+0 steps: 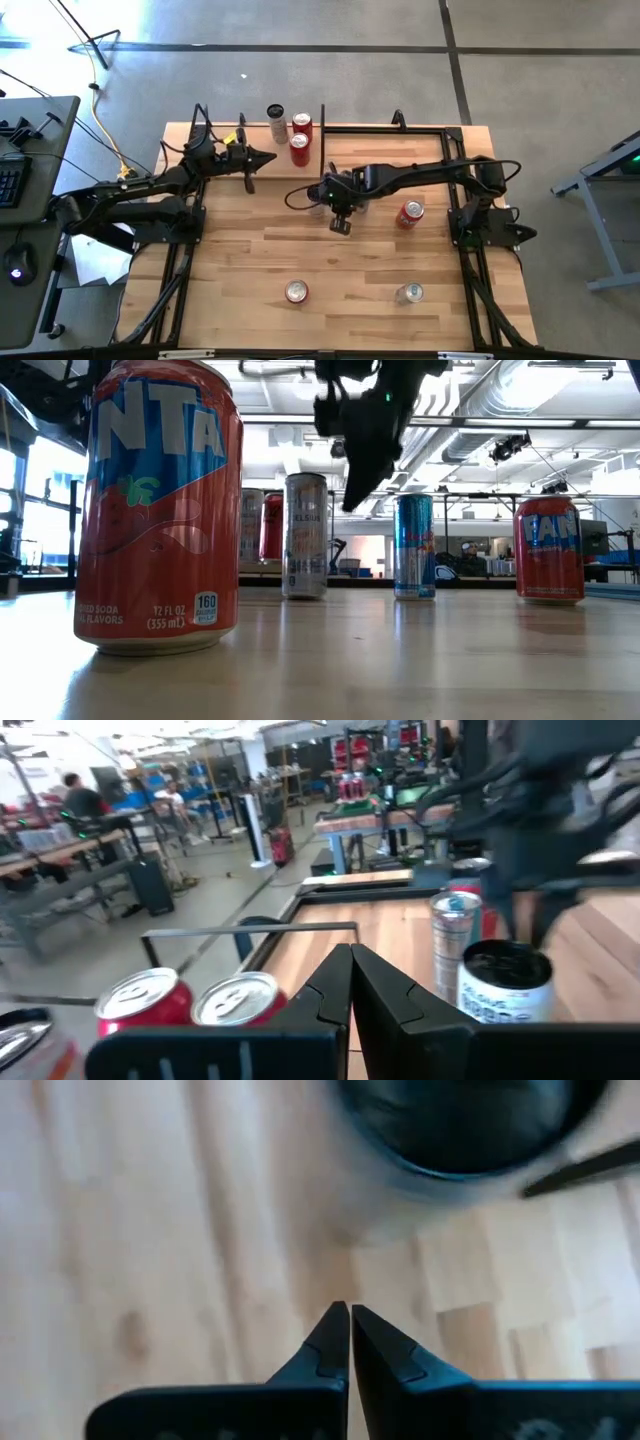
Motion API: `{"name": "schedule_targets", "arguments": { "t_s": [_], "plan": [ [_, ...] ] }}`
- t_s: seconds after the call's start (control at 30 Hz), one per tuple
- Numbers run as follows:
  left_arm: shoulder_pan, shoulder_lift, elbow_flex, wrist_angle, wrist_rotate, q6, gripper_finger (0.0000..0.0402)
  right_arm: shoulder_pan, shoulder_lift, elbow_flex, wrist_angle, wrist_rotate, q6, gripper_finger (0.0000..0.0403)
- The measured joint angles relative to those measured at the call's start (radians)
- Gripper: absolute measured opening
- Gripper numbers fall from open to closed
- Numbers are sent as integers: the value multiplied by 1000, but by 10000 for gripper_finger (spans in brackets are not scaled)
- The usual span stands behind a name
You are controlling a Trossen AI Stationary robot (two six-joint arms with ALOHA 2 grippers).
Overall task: Place canned beverage on shelf
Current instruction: Put the white yellow soda can aligned with the other white yellow soda can on the shelf
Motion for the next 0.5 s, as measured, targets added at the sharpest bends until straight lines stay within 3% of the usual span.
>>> {"name": "schedule_targets", "arguments": {
  "t_s": [0.23, 0.5],
  "plan": [
    [-49, 8, 77, -200, -7, -2, 0, -53, 14, -91, 212, 8, -29, 0],
    [-55, 7, 79, -319, -2, -46, 8, -80, 14, -137, 397, -49, -114, 0]
  ]
}}
